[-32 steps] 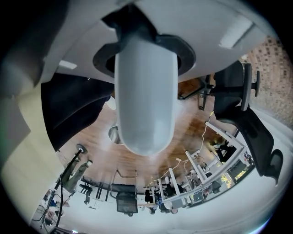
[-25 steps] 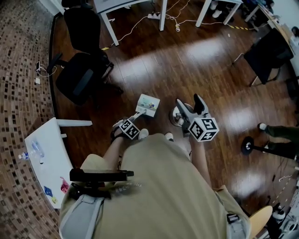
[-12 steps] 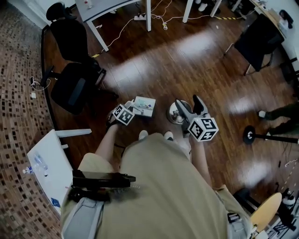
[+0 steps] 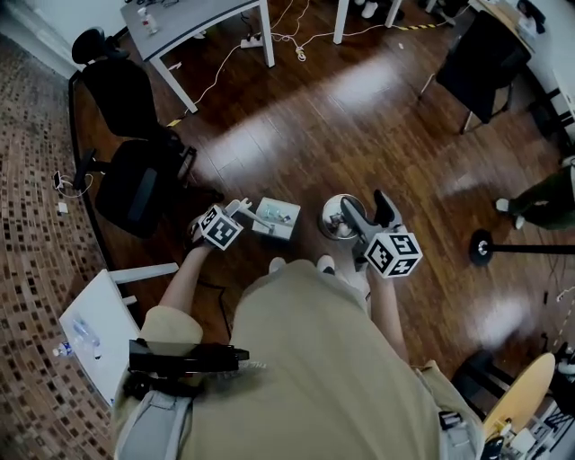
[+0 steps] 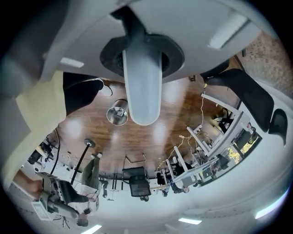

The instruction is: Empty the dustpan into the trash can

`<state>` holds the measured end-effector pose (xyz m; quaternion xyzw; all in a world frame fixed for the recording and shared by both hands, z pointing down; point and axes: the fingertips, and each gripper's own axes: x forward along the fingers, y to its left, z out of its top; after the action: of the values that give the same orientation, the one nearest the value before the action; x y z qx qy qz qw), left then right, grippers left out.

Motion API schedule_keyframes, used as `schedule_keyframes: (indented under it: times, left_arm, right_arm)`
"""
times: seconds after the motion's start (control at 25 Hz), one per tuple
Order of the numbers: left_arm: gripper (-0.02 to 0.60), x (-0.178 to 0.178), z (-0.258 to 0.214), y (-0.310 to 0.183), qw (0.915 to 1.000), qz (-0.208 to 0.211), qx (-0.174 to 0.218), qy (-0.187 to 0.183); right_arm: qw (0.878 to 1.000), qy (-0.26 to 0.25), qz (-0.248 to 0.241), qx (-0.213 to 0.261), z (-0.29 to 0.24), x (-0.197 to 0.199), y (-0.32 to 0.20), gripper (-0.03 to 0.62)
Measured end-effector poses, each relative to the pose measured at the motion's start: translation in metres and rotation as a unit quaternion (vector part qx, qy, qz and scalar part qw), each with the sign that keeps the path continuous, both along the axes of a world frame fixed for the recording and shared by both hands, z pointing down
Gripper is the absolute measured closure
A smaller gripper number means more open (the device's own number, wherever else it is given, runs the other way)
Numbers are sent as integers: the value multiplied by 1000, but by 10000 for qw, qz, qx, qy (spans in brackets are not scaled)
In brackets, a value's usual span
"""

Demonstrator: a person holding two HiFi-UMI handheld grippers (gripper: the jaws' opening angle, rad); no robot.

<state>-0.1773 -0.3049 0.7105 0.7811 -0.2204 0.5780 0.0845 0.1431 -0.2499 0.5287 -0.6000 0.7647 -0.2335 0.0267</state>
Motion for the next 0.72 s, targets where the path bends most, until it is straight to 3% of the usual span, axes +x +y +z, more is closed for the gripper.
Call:
schedule_keyframes:
  times: [0.12, 0.24, 0.4, 0.72]
  left_arm:
    - [581, 4, -27, 0, 9985, 548, -65, -62]
    - [581, 11, -61, 3, 9917, 1263, -94, -240]
    - [581, 22, -104, 6, 9827, 1801, -198, -386]
    - [581, 33, -190, 9, 9541, 2946, -226, -484]
  right_arm:
    - [10000, 4, 61, -37, 1, 5, 5, 163]
    - [9999, 24, 111, -46, 2, 11, 11, 164]
    - [9998, 29, 192, -4, -1, 17, 17, 164]
    - [9991, 53, 429, 32, -1, 27, 33, 164]
